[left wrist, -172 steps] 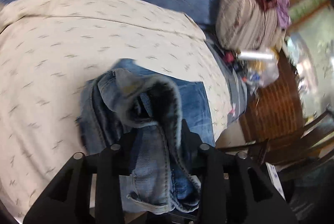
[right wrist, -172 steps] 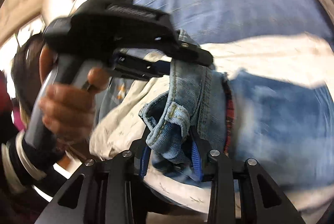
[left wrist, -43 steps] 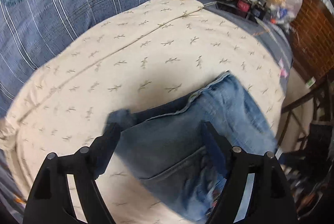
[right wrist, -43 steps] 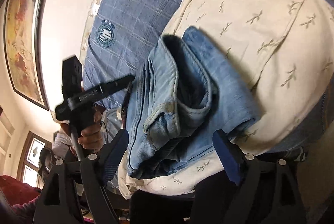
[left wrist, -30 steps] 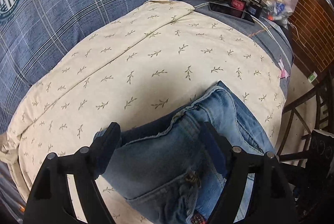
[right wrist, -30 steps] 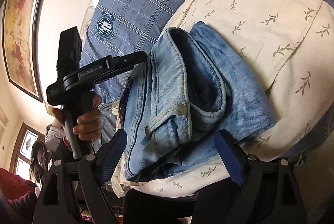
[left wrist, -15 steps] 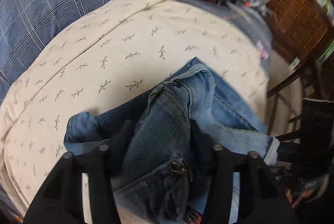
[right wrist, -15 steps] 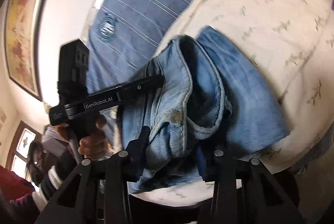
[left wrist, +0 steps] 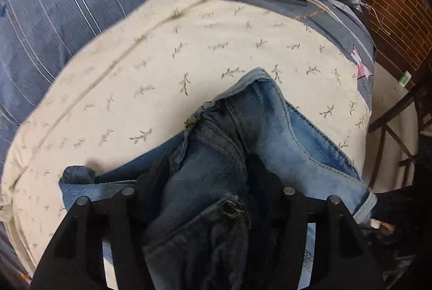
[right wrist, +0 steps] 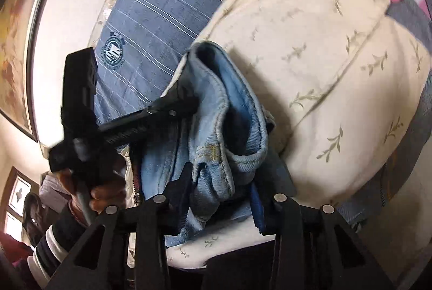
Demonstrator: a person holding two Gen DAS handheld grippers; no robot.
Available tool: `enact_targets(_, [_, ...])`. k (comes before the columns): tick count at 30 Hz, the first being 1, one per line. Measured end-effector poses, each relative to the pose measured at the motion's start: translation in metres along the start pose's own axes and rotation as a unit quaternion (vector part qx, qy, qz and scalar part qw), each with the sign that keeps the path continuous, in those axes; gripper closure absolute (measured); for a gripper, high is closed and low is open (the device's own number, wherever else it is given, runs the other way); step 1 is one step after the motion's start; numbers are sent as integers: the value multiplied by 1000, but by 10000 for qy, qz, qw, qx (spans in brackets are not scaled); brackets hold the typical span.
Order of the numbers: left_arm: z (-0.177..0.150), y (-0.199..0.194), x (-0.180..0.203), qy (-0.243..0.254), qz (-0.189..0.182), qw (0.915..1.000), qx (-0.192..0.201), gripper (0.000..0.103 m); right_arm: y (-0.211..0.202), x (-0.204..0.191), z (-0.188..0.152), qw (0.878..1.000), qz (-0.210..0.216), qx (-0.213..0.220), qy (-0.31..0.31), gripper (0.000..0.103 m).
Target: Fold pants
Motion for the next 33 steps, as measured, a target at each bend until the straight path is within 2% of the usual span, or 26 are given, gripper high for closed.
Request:
enact_targets(2, [3, -12, -7, -139, -63, 9999, -44, 43, -7, -7, 5, 9998, 22, -91, -158, 48])
enact_targets(4, [6, -29, -22, -528, -290, 9982, -40, 43, -23, -10, 13, 9997, -30, 36, -236, 39])
enact_targets(7, [5, -57, -53, -1395, -740, 9873, 160, 37, -52, -1, 24, 9984, -248, 451, -250, 34])
enact_targets(9, [-6, -65, -80, -2096, -906, 9733, 242, 30, -63, 2, 35, 9972, -311, 613, -279, 34])
enact_targets(12, [-26, -69, -103, -2834, -1195, 9513, 228, 29, -55, -3, 55, 9977, -156, 563, -358, 34])
enact_targets(13, [-34, -70, -110, -3092, -1326, 9415, 212, 29, -50, -7, 60, 9979, -74, 515, -393, 34])
enact_targets(15, [-43, -73, -119, -3659, -1699, 9149, 149, 30, -34, -20, 75, 9980, 98, 401, -485, 34])
enact_targets(17, [-43, -77, -123, -3978, -2116, 8926, 156, 30, -27, -30, 83, 9977, 257, 375, -508, 33])
enact_targets(18, [-43, -83, -124, -4123, -2401, 8787, 165, 30, -22, -35, 86, 9976, 320, 356, -500, 31])
enact_targets(19, [-40, -87, -124, -4159, -2545, 8729, 183, 30, -19, -37, 86, 9976, 347, 334, -505, 29])
enact_targets(20, [-36, -92, -124, -4143, -2600, 8719, 239, 30, -17, -39, 85, 9975, 348, 319, -528, 28])
enact_targets(22, [-30, -97, -126, -3970, -2319, 8873, 365, 30, -11, -39, 83, 9973, 268, 235, -642, 26])
enact_targets(24, [-34, -91, -131, -3824, -1785, 9056, 435, 30, -4, -34, 81, 9975, 108, 125, -691, 26])
enact_targets(25, [-40, -87, -135, -3826, -1636, 9083, 417, 30, 1, -31, 80, 9976, 97, 64, -680, 26])
enact_targets(27, [-58, -71, -144, -4000, -1517, 9034, 289, 30, 10, -25, 78, 9979, 137, -14, -632, 26])
enact_targets(29, [-78, -49, -149, -4309, -1697, 8863, -48, 30, 25, -21, 77, 9980, 198, -72, -599, 26])
enact_targets(30, [-84, -40, -146, -4393, -1864, 8785, -231, 30, 32, -21, 77, 9978, 240, -128, -610, 28])
enact_targets(31, [-88, -30, -140, -4459, -2070, 8697, -441, 30, 40, -23, 77, 9972, 294, -231, -643, 42])
enact_targets(32, [-89, -25, -135, -4486, -2181, 8648, -571, 33, 50, -28, 79, 9957, 342, -405, -756, 87])
enact_targets(33, [-86, -24, -130, -4481, -2204, 8643, -599, 40, 54, -37, 84, 9935, 334, -512, -958, 98])
Point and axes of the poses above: each gripper's, at about its wrist camera, not at the fingertips, and y roughly the way its jaws point, x to its right, z to its top, the point moved 7 cm from there along y, roughly the way its jaws point, and after that the axes turned 13 degrees about -y, right-handed, at the moved point
